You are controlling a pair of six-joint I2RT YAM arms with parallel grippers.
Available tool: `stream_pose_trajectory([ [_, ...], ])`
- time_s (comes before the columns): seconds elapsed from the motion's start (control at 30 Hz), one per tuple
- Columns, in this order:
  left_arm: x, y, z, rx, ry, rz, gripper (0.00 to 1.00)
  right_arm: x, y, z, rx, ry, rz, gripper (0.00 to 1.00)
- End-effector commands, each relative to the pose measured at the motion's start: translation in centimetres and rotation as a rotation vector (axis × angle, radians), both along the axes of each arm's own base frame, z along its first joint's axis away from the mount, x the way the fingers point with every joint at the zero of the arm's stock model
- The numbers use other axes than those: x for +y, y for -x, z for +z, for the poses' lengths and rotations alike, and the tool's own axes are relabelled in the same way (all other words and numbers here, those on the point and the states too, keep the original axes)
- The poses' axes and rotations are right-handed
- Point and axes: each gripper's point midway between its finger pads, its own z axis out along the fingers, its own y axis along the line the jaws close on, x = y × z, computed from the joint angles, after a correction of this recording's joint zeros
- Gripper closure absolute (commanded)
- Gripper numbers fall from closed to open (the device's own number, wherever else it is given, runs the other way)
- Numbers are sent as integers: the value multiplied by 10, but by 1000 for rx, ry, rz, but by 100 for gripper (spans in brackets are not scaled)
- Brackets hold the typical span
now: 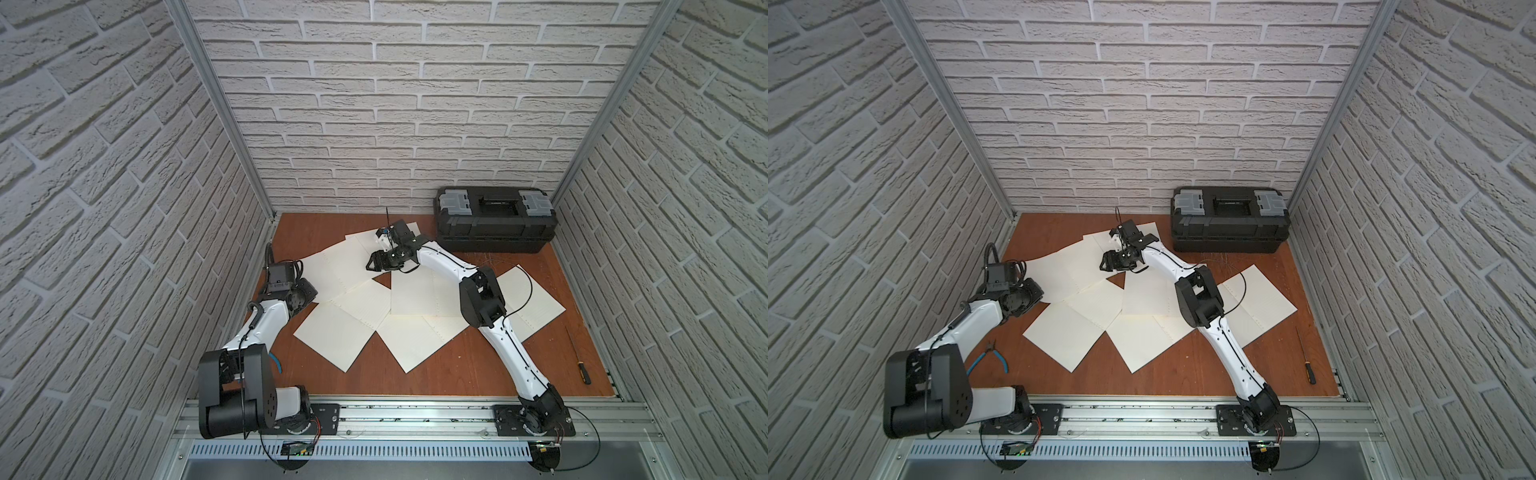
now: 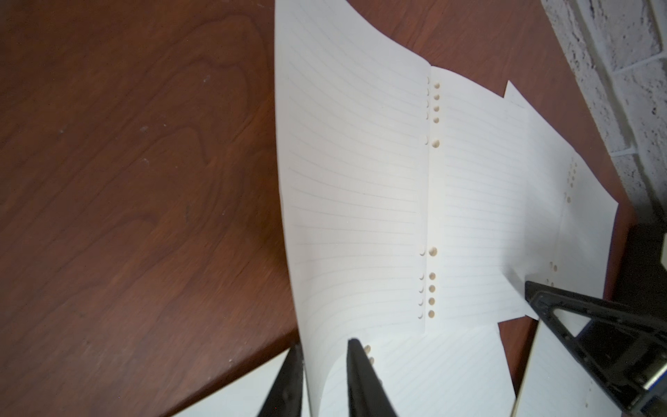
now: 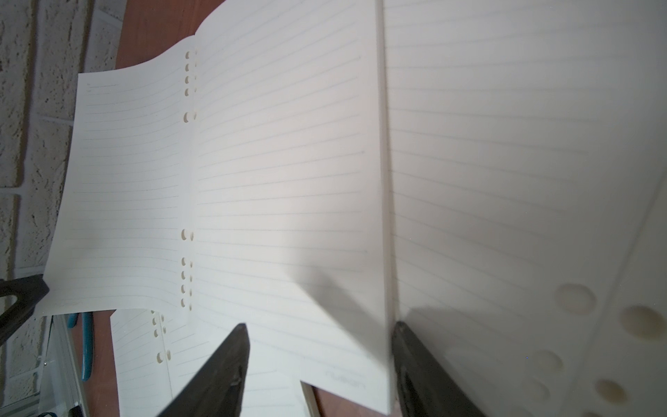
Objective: Close the notebook
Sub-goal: Close the notebook at the center of the board.
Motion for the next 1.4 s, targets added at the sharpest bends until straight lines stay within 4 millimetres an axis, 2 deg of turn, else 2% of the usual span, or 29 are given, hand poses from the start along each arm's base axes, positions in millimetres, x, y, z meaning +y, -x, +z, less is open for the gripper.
stream_pose_trajectory([
  [0.0, 2, -4, 12, -23, -11, -11, 78, 7, 12, 11, 9, -15, 24, 37],
  [0.5, 5, 2, 14, -2, -21, -3, 94, 8, 13, 15, 8, -21, 25, 37],
  [0.67, 10, 5, 18, 0, -33, 12, 100, 9, 14, 24, -1, -34, 30, 37],
  [0.83, 19, 12, 23, 14, -51, 43, 100, 9, 15, 41, -21, -53, 35, 35],
  [1.1, 24, 18, 47, 0, -67, 36, 100, 10, 17, 63, -49, -72, 46, 32],
  [1.23, 22, 15, 67, -30, -70, 12, 100, 12, 17, 60, -44, -77, 49, 30],
  [1.37, 15, 3, 81, -75, -46, -37, 99, 15, 17, 50, -14, -89, 45, 30],
])
